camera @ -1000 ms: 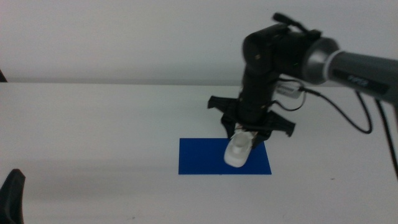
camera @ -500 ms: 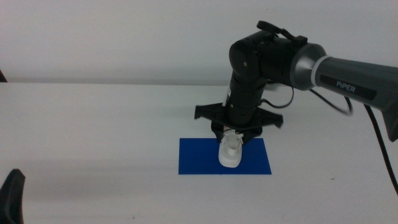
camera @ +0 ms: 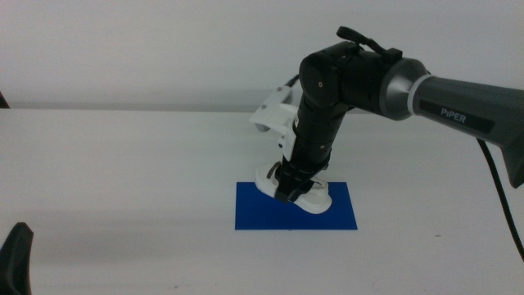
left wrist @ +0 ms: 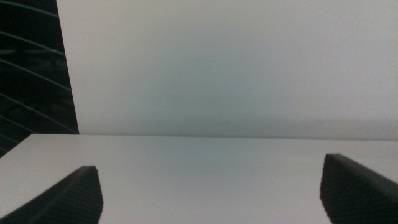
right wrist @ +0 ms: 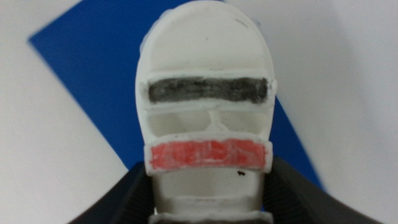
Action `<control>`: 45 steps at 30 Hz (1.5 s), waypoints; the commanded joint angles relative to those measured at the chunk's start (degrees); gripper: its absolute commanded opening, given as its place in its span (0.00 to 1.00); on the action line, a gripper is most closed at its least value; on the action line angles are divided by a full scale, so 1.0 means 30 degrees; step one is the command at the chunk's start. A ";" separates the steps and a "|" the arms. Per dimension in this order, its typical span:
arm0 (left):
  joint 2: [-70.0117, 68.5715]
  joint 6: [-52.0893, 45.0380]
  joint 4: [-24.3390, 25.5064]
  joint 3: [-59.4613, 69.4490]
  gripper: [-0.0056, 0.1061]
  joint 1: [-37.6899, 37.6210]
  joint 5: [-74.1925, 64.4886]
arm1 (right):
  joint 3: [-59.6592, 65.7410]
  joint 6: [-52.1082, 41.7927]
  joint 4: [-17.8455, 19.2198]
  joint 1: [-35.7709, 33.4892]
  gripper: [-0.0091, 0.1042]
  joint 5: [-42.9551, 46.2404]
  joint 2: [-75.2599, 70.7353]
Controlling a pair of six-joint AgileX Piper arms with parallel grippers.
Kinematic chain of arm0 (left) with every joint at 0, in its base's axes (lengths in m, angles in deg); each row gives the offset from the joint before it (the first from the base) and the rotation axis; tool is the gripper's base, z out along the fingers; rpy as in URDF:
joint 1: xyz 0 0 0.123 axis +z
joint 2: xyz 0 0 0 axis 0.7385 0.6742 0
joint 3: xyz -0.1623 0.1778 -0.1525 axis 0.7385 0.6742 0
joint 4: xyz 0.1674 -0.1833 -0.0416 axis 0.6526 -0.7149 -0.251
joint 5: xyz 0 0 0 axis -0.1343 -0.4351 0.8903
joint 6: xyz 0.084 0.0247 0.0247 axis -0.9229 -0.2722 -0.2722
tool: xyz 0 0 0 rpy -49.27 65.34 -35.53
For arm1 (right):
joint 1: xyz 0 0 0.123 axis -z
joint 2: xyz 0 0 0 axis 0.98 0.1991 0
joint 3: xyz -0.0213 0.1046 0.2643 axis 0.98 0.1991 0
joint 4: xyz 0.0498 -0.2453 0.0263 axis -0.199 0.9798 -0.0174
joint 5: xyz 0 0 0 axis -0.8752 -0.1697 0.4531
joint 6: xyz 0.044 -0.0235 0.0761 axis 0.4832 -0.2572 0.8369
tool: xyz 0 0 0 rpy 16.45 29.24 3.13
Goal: Use one arm to grab the shoe from the table and place it on the mat.
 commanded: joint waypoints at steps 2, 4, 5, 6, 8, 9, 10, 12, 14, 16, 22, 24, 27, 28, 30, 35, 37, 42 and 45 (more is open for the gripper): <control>-0.0782 0.0113 -0.0009 0.0814 0.89 0.0076 0.0322 | -0.0143 -0.4319 -0.0705 -0.0006 0.13 0.0136 0.0145; -0.0782 0.0113 -0.0009 0.0814 0.89 0.0076 0.0322 | -0.0143 -0.6355 -0.1050 0.0069 0.13 0.0006 0.0337; -0.0782 0.0113 -0.0009 0.0814 0.89 0.0076 0.0322 | -0.0143 -0.6824 -0.1139 0.0112 0.13 -0.0078 0.0392; -0.0782 0.0113 -0.0009 0.0814 0.89 0.0076 0.0322 | -0.0143 -0.6956 -0.1231 0.0156 0.13 -0.0126 0.0506; -0.0782 0.0113 -0.0009 0.0814 0.89 0.0076 0.0322 | -0.0143 -0.6956 -0.1252 0.0187 0.13 -0.0126 0.0582; -0.0782 0.0113 -0.0009 0.0814 0.89 0.0076 0.0322 | -0.0143 -0.6956 -0.1252 0.0187 0.12 -0.0081 0.0585; -0.0782 0.0113 -0.0009 0.0814 0.89 0.0076 0.0322 | -0.0143 -0.6956 -0.1252 0.0187 0.12 -0.0079 0.0617; -0.0782 0.0113 -0.0009 0.0814 0.89 0.0076 0.0322 | -0.0143 -0.6956 -0.1174 0.0199 0.10 0.0075 0.0617; -0.0782 0.0113 -0.0009 0.0814 0.89 0.0076 0.0322 | -0.0143 -0.6956 -0.1174 0.0231 0.09 0.0124 0.0617; -0.0782 0.0113 -0.0009 0.0814 0.89 0.0076 0.0322 | -0.0143 -0.6867 -0.1078 0.0231 0.09 0.0124 0.0617; -0.0782 0.0113 -0.0009 0.0814 0.89 0.0076 0.0322 | -0.0143 -0.7225 -0.0668 0.0269 0.08 0.0124 0.0617; -0.0782 0.0113 -0.0009 0.0814 0.89 0.0076 0.0322 | -0.0143 -0.7225 -0.0668 0.0294 0.08 0.0124 0.0617; -0.0782 0.0113 -0.0009 0.0814 0.89 0.0076 0.0322 | -0.0143 -0.7493 -0.0668 0.0340 0.08 0.0124 0.0630; -0.0782 0.0113 -0.0009 0.0814 0.89 0.0076 0.0322 | -0.0143 -0.7635 -0.0668 0.0381 0.08 0.0124 0.0707; -0.0782 0.0113 -0.0009 0.0814 0.89 0.0076 0.0322 | -0.0143 -0.7668 -0.0702 0.0381 0.08 0.0124 0.0844; -0.0782 0.0113 -0.0009 0.0814 0.89 0.0076 0.0322 | -0.0143 -0.7668 -0.0822 0.0381 0.08 0.0149 0.1270; -0.0782 0.0113 -0.0009 0.0814 0.89 0.0076 0.0322 | -0.0143 -0.7668 -0.0822 0.0381 0.08 0.0149 0.1395; -0.0782 0.0113 -0.0009 0.0814 0.89 0.0076 0.0322 | -0.0143 -0.7668 -0.0785 0.0381 0.08 0.0272 0.1675; -0.0782 0.0113 -0.0009 0.0814 0.89 0.0076 0.0322 | -0.0143 -0.7381 -0.0785 0.0381 0.08 0.0348 0.1687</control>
